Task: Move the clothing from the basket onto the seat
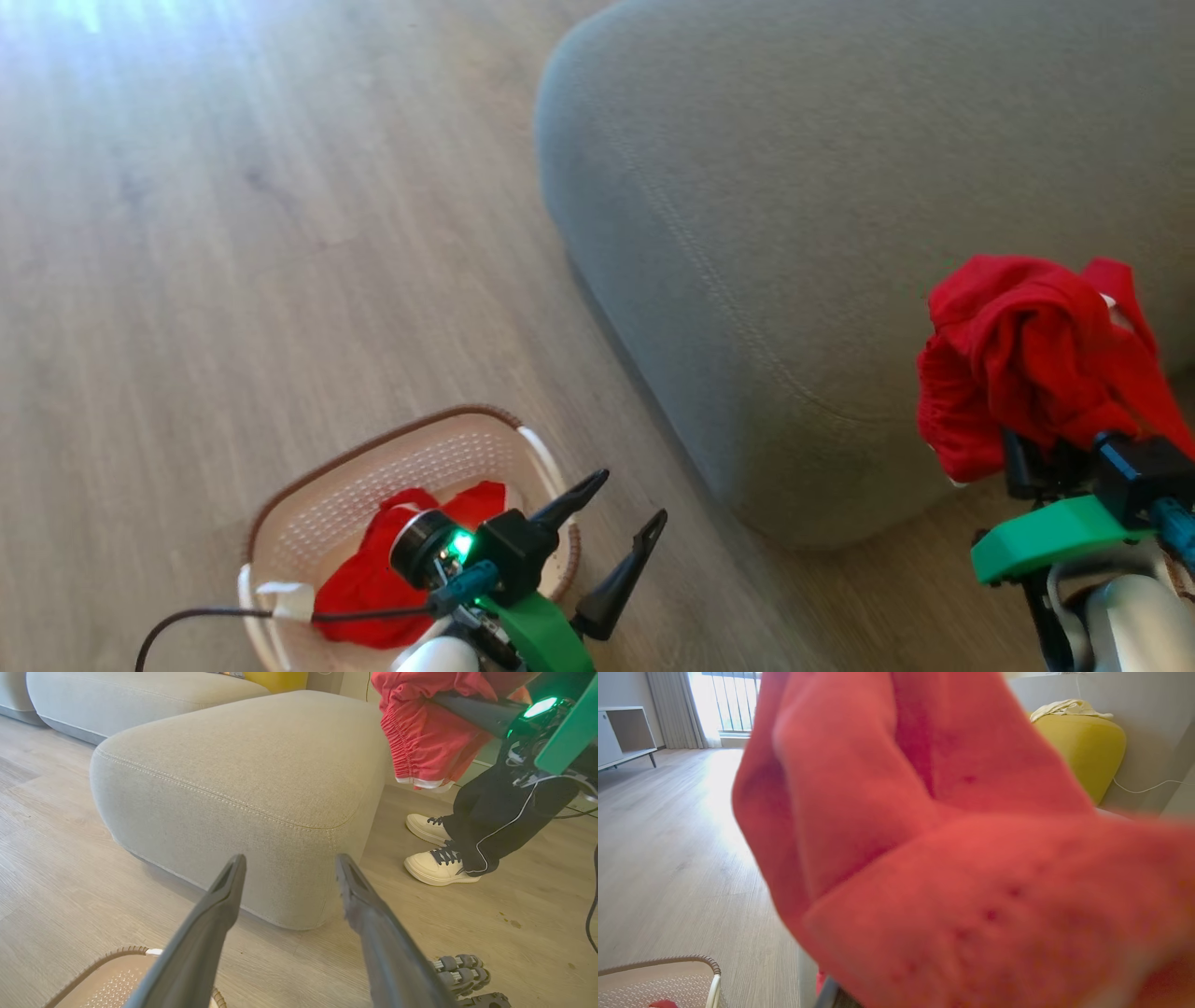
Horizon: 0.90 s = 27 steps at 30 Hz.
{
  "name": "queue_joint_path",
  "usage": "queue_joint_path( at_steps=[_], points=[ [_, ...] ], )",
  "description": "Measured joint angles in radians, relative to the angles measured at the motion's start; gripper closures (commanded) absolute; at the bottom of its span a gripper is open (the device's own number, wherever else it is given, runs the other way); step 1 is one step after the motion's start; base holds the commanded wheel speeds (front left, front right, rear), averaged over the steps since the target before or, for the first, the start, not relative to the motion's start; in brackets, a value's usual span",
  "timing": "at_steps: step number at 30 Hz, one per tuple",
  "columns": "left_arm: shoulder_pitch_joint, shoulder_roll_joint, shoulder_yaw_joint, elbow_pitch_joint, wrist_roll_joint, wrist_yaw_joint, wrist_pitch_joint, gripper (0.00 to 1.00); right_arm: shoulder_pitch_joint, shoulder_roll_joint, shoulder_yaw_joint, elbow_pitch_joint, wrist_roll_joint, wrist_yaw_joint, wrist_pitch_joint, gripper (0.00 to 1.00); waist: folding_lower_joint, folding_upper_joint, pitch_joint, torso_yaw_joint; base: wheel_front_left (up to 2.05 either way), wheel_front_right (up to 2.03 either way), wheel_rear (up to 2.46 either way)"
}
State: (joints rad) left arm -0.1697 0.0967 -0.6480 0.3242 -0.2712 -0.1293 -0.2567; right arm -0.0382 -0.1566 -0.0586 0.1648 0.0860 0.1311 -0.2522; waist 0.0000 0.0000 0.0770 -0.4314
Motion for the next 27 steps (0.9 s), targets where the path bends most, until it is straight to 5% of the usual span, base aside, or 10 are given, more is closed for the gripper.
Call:
queue_joint_path(
  at_steps=[10, 27],
  points=[
    [-0.055, 0.006, -0.011, -0.004, 0.008, 0.0, 0.0, 0.0, 0.001, 0.029, -0.043, -0.023, 0.0, 0.0, 0.0, 1.0, 0.0, 0.0, 0.053, -0.074, 0.0, 0.0, 0.0],
    [-0.057, 0.012, 0.0, -0.027, 0.028, 0.0, 0.0, 0.0, -0.037, 0.03, -0.072, -0.026, 0.0, 0.0, 0.0, 1.0, 0.0, 0.0, 0.086, -0.072, 0.0, 0.0, 0.0]
  ],
)
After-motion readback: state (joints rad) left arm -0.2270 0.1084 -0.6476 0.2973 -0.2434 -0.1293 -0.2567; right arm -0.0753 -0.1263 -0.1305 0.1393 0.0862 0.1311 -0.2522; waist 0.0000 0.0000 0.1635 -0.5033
